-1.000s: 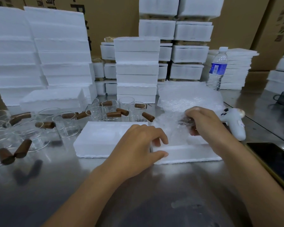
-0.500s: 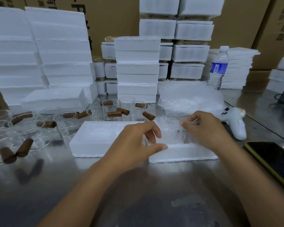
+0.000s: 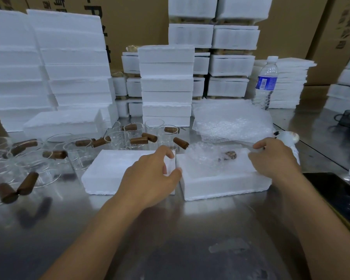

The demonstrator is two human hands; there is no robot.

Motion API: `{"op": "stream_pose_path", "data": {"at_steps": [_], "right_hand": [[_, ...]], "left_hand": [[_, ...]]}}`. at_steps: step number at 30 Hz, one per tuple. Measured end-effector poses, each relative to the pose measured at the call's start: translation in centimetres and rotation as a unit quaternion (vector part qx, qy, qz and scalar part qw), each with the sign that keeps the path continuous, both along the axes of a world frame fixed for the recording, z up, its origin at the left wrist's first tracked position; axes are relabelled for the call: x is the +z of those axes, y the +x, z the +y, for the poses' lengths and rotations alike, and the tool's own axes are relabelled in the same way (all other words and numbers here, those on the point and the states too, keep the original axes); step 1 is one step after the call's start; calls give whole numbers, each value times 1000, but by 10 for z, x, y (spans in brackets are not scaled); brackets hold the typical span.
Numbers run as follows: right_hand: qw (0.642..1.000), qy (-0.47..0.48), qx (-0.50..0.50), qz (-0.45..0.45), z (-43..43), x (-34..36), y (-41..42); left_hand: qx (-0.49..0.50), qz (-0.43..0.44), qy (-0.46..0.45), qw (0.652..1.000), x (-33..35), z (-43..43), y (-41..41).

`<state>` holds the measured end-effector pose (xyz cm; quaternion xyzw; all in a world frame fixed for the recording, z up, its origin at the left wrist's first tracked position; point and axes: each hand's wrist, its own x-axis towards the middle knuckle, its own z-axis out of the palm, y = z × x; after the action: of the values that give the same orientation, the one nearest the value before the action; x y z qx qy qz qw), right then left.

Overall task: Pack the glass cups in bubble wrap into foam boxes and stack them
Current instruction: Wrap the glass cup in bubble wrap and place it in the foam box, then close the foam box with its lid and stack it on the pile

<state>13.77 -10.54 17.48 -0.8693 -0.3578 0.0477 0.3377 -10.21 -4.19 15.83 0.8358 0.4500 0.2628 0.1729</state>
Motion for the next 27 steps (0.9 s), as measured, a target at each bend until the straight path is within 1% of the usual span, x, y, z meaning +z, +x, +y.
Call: {"op": "stream_pose_path", "data": {"at_steps": [4,7,9,12,16,19,21,22,25,27], "right_hand": [[996,-33,-28,-72,-6,2,-3],[992,-68,-46,-96,-8,5,-7],[989,-85,-52,-106,-9,6,-10],[989,-85,-53,-108,-10,7,-10],[989,-75,-54,-111,-10,7,-10],[989,-66,-56,-117,-10,7,-11],[989,-66,-52,-121,-9,7,-10],[990,-62,-48,-120,-8,6,-10],[994,-41,-10,-99,-4,5,-10],[996,-30,33,-72,0,4,-13]], "left_hand": [[5,29,3,1000,2,-3,0],[2,42,32,999,4,-7,2],[5,33,63,997,6,-9,3],[4,-15,126,992,13,-14,3],[-8,-159,202,966,28,-23,-2],[-10,-268,239,933,38,-27,-6],[-19,-359,245,900,45,-28,-8],[-22,-413,235,880,48,-27,-10],[-15,-575,153,803,58,-18,-18],[-17,-645,76,760,62,-10,-24]]}}
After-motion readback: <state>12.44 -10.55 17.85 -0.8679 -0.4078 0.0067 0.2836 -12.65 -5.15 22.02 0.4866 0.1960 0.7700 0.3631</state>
